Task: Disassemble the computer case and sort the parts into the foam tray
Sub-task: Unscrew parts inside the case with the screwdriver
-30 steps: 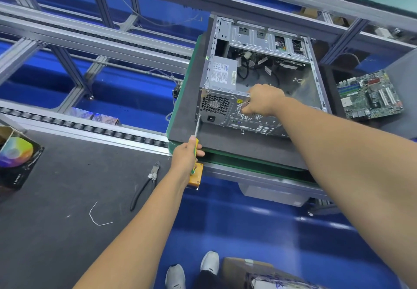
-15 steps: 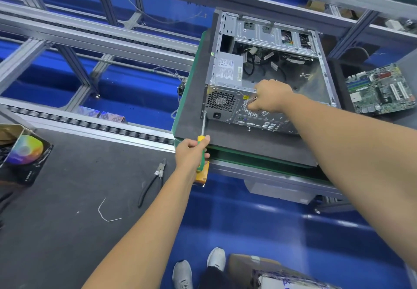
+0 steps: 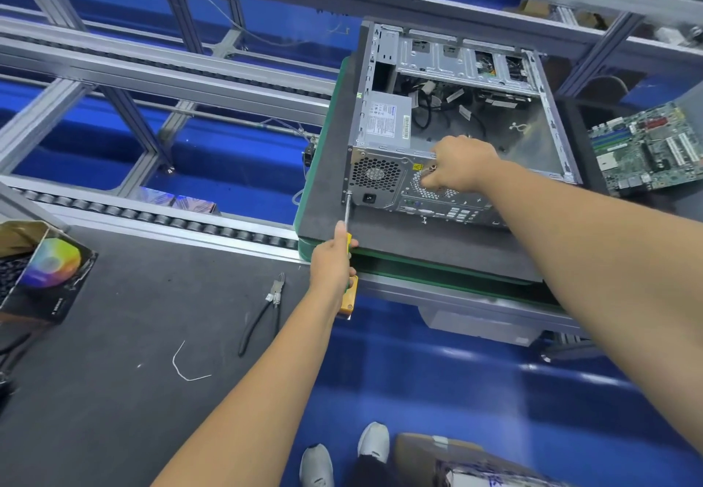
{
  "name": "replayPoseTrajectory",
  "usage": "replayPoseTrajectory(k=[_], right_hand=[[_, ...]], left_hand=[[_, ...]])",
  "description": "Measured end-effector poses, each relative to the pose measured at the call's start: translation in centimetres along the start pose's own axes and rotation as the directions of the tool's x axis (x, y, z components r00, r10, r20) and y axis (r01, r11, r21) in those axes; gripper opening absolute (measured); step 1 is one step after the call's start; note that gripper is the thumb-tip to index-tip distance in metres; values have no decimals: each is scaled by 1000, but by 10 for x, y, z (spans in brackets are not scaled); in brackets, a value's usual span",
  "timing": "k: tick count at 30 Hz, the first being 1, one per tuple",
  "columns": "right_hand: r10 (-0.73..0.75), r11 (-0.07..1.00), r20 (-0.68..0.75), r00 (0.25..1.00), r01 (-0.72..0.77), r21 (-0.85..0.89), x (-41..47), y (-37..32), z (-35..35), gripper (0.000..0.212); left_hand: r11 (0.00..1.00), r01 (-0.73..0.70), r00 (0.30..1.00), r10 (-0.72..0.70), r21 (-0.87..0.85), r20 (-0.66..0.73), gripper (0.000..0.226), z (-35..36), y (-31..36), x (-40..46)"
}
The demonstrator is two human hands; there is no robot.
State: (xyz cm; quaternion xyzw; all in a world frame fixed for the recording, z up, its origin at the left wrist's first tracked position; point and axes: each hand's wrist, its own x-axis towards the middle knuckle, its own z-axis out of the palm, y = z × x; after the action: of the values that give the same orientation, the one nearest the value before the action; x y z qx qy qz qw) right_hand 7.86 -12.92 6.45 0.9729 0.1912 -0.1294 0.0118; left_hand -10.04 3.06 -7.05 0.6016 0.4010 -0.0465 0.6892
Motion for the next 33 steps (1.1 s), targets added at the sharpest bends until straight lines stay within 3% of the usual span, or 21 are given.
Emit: replayPoseTrajectory(k=[8,18,21,23,26,28,31,33], right_hand=[[-5,1000,-1,1000,5,-3,0,0,-1,26],[-31,999,-29,999,30,-16,2,3,3,22],[-42,999,-29,999,42,-9,1,2,4,39],[-45,999,-92,995,47,12,-2,2,4,43],[-85,996,-347,934,72,-48,-16,-3,15,57],[12,992,-486,874,50,115,-39,-20,38,71],[206,873,-596,776,129,470,-89,-73,98,61],[269,707,-456,848,147,691,-118,-113,138,44]], left_hand=[[987,-161,982,161,9,-95,43,-5,-8,3],[977,-158,987,162,143,-18,53,-4,-8,4],[978,-187,982,187,96,16,44,-8,-9,2],[974,-205,979,206,100,7,39,-11,-9,2],[975,-216,976,216,54,13,33,-16,-7,0],[974,-225,974,224,29,31,30,-17,-7,0],[945,-302,953,297,128,59,31,-16,-7,2],[921,-354,935,343,166,89,25,-15,-5,4]])
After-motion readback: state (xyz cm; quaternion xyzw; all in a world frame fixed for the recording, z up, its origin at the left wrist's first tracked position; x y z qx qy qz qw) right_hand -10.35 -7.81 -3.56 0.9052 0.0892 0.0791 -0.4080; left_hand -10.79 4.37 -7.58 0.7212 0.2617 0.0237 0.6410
